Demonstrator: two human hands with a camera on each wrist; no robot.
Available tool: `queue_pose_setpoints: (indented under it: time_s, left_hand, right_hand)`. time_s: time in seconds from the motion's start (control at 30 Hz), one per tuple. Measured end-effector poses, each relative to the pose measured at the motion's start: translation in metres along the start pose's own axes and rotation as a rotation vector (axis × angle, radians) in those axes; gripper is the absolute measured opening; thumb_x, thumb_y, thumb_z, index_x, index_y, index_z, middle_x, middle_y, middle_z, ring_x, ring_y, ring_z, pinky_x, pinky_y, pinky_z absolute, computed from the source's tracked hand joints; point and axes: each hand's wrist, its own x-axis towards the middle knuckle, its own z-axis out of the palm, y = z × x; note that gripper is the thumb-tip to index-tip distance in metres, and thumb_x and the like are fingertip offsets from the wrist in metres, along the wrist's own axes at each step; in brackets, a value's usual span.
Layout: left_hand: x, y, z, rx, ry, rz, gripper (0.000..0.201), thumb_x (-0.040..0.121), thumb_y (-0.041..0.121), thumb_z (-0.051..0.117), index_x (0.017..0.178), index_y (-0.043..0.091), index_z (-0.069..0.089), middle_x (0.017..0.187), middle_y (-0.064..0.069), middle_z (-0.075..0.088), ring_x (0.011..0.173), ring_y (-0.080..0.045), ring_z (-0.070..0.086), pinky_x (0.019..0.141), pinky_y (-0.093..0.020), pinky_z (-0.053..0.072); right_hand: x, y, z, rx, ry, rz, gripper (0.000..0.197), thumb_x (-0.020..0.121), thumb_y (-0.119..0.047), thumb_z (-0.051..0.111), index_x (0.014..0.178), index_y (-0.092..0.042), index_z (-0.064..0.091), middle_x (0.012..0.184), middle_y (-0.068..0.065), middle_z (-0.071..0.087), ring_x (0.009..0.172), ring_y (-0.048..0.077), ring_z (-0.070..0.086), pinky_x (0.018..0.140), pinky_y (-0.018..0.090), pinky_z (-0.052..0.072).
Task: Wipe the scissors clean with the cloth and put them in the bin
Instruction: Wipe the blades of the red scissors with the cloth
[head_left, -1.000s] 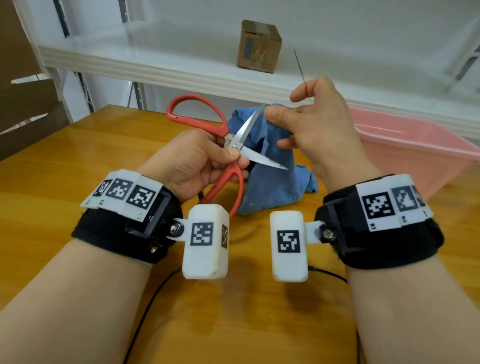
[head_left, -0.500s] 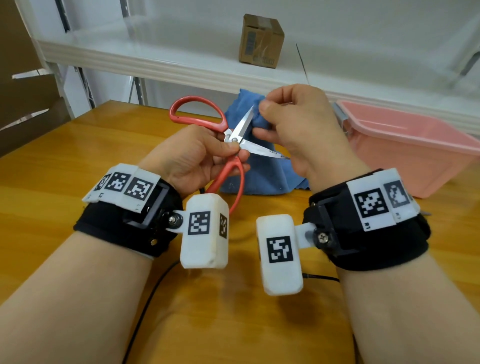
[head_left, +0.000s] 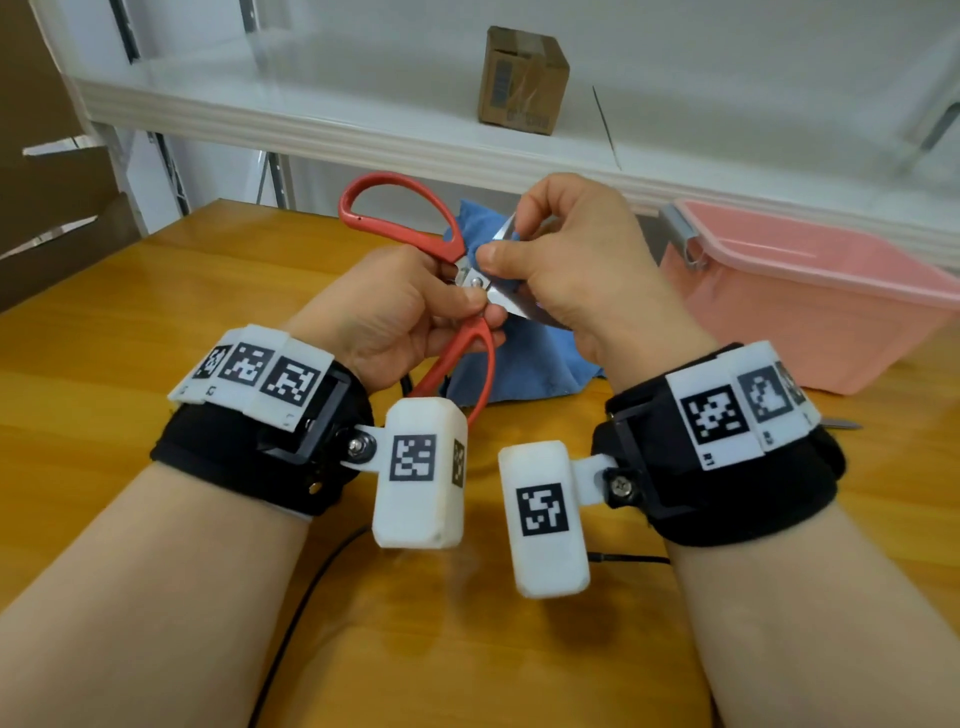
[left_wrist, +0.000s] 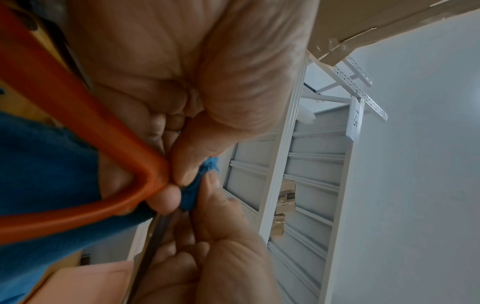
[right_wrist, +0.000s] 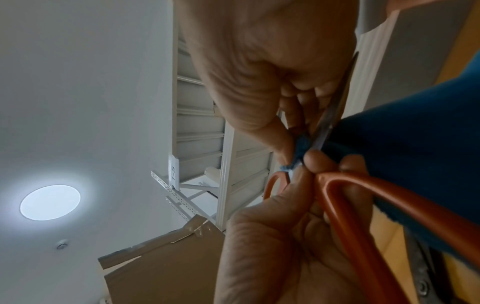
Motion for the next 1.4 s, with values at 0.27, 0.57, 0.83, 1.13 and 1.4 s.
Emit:
queue_pose_setpoints:
  time_s: [0.27, 0.57, 0.83, 1.13, 1.4]
  left_hand:
    - [-0.001, -0.002, 0.002, 0.015, 0.013, -0.023, 0.020, 0.091, -0.014, 0.046, 0.104, -0.005, 0.057, 0.078, -0.011, 0.065, 0.069, -0.019, 0.070, 0.075, -0.040, 0.061]
    - [-0.002, -0.001, 0.005, 0.019, 0.010, -0.045, 0.023, 0.091, -0.014, 0.045, 0.109, -0.005, 0.055, 0.082, -0.012, 0.063, 0.069, -0.018, 0.070, 0.072, -0.038, 0.061]
    - [-0.001, -0.002, 0.004, 0.032, 0.018, -0.063, 0.025, 0.091, -0.014, 0.045, 0.112, -0.006, 0.054, 0.078, -0.011, 0.064, 0.069, -0.019, 0.070, 0.074, -0.039, 0.061]
    - [-0.003, 0.000, 0.003, 0.048, 0.013, -0.099, 0.027, 0.090, -0.014, 0.046, 0.115, -0.006, 0.053, 0.083, -0.014, 0.064, 0.071, -0.019, 0.071, 0.073, -0.038, 0.061]
    - [-0.005, 0.002, 0.001, 0.029, -0.007, -0.151, 0.019, 0.090, -0.013, 0.045, 0.098, -0.003, 0.060, 0.073, -0.012, 0.067, 0.066, -0.017, 0.070, 0.068, -0.034, 0.062]
  right_hand:
    - [0.007, 0.007, -0.003, -0.008, 0.164, -0.035, 0.038, 0.075, -0.007, 0.073, 0.067, -0.023, 0.040, 0.071, 0.004, 0.047, 0.069, 0.024, 0.055, 0.070, 0.058, 0.055]
    - [0.009, 0.009, -0.005, -0.029, 0.199, -0.037, 0.036, 0.079, -0.009, 0.072, 0.071, -0.025, 0.040, 0.075, 0.002, 0.046, 0.073, 0.023, 0.052, 0.075, 0.061, 0.055]
    - [0.011, 0.009, -0.010, -0.094, 0.091, -0.032, 0.035, 0.083, -0.007, 0.071, 0.071, -0.023, 0.042, 0.073, 0.002, 0.049, 0.074, 0.028, 0.060, 0.075, 0.054, 0.059]
    - [0.013, 0.017, -0.005, -0.059, 0.254, -0.065, 0.039, 0.083, -0.004, 0.064, 0.068, -0.024, 0.034, 0.067, -0.007, 0.036, 0.062, 0.014, 0.035, 0.059, 0.030, 0.037]
    - [0.016, 0.019, -0.015, -0.093, 0.337, -0.072, 0.034, 0.081, 0.000, 0.053, 0.069, -0.026, 0.036, 0.067, -0.009, 0.038, 0.065, 0.015, 0.039, 0.060, 0.034, 0.039]
